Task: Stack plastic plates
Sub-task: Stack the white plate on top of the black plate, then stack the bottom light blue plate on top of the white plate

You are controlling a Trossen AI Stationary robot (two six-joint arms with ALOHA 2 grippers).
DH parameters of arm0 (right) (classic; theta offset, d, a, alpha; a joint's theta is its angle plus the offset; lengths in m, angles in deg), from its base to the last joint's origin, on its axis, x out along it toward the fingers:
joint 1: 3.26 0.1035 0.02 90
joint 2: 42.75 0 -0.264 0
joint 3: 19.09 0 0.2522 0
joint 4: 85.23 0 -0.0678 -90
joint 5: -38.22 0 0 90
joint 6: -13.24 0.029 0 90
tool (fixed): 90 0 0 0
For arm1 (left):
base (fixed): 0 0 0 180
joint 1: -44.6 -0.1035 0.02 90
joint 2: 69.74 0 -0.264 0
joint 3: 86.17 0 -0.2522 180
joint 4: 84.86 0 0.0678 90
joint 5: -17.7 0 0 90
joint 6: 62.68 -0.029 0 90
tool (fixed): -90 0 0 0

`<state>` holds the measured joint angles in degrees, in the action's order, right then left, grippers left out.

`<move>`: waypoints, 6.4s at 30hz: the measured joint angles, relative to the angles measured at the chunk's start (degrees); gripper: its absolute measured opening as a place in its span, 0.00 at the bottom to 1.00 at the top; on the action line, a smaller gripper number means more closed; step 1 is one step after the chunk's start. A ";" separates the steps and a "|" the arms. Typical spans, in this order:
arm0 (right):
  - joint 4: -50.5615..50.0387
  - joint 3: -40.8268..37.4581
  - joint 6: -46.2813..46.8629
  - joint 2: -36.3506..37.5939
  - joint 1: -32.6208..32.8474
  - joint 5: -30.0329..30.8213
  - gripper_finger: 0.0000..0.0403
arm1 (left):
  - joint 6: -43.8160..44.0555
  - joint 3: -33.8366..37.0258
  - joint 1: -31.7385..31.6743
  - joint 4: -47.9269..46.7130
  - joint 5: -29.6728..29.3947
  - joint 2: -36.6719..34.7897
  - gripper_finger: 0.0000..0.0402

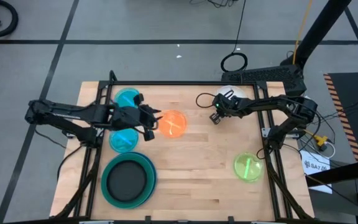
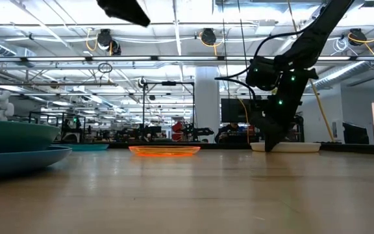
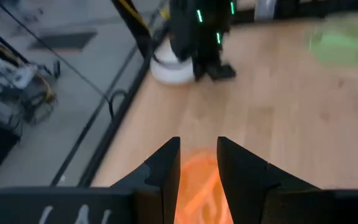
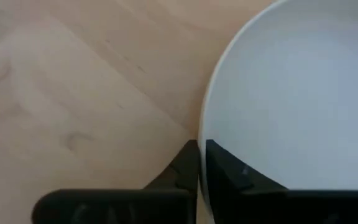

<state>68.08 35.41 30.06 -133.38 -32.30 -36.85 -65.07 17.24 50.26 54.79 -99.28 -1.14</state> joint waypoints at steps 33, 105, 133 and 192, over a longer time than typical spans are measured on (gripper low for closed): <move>-3.90 34.75 6.93 -0.82 42.70 16.32 0.01 | 5.64 16.79 18.33 -0.15 -1.31 -31.57 0.28; -1.97 94.08 -14.89 -55.43 52.60 -3.10 0.01 | 13.72 16.81 53.36 -1.98 -15.26 -34.87 0.28; -1.40 94.04 -14.50 -55.67 52.61 -2.61 0.21 | 13.76 16.81 53.39 -2.42 -15.19 -34.87 0.28; -60.89 94.26 -26.98 -35.12 42.27 -7.90 0.23 | 20.09 15.59 44.87 -3.39 -28.77 -24.88 0.28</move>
<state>7.19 129.67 3.07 -168.50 9.97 -44.75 -44.98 32.83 95.13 51.40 -128.04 -26.02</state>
